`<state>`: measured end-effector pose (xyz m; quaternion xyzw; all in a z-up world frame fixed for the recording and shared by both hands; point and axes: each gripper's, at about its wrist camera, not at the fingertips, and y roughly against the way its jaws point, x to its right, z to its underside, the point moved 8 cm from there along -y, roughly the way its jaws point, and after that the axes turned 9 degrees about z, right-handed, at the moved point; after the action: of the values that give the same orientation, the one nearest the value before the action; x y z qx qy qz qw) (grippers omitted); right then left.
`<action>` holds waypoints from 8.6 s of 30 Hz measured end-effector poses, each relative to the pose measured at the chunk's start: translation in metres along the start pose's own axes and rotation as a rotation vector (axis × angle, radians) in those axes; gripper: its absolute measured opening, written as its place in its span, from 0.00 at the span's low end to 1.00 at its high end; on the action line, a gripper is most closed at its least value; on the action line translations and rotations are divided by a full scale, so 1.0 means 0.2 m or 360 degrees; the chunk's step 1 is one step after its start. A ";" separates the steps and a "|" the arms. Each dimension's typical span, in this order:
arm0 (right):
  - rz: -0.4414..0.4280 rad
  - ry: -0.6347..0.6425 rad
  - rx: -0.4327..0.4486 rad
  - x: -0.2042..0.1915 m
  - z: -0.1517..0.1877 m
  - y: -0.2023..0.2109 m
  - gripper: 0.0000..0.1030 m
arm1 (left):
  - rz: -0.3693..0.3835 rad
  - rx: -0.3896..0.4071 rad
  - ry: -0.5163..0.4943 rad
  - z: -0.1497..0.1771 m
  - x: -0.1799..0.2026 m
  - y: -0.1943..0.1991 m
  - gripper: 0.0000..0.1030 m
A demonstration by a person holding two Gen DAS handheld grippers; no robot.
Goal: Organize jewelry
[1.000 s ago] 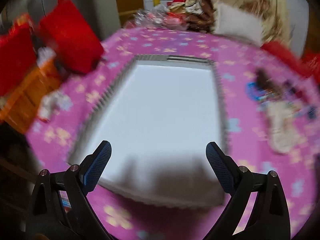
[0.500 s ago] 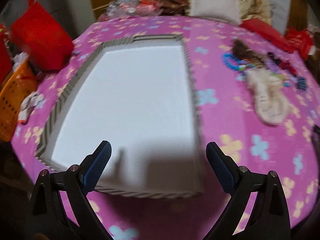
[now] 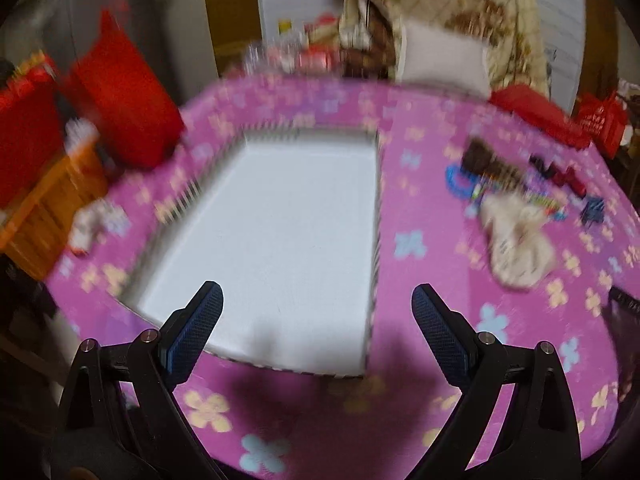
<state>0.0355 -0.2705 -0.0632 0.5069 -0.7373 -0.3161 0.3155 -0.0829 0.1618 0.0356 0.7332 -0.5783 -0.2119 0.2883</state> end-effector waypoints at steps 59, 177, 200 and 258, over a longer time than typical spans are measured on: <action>-0.0267 0.0168 0.0342 -0.22 0.15 0.61 0.78 | 0.0512 -0.0311 -0.0175 0.12 0.47 -0.01 0.90; -0.0682 0.0898 0.0051 -2.31 -0.31 0.61 0.43 | 0.0338 -0.0192 0.0784 -0.55 -0.85 -0.92 0.45; -0.0409 0.0153 -0.0160 -0.47 -0.28 0.23 0.43 | 0.0742 -0.0361 0.0310 -0.32 0.32 -0.47 0.54; -0.0684 0.0359 0.0016 -0.70 -0.24 0.18 0.47 | 0.0652 -0.0458 0.0043 -0.08 0.52 -0.60 0.54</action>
<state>0.0931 -0.1348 -0.0259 0.6858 -0.5741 -0.3138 0.3189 0.0393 0.0830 -0.0304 0.5549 -0.6747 -0.2192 0.4344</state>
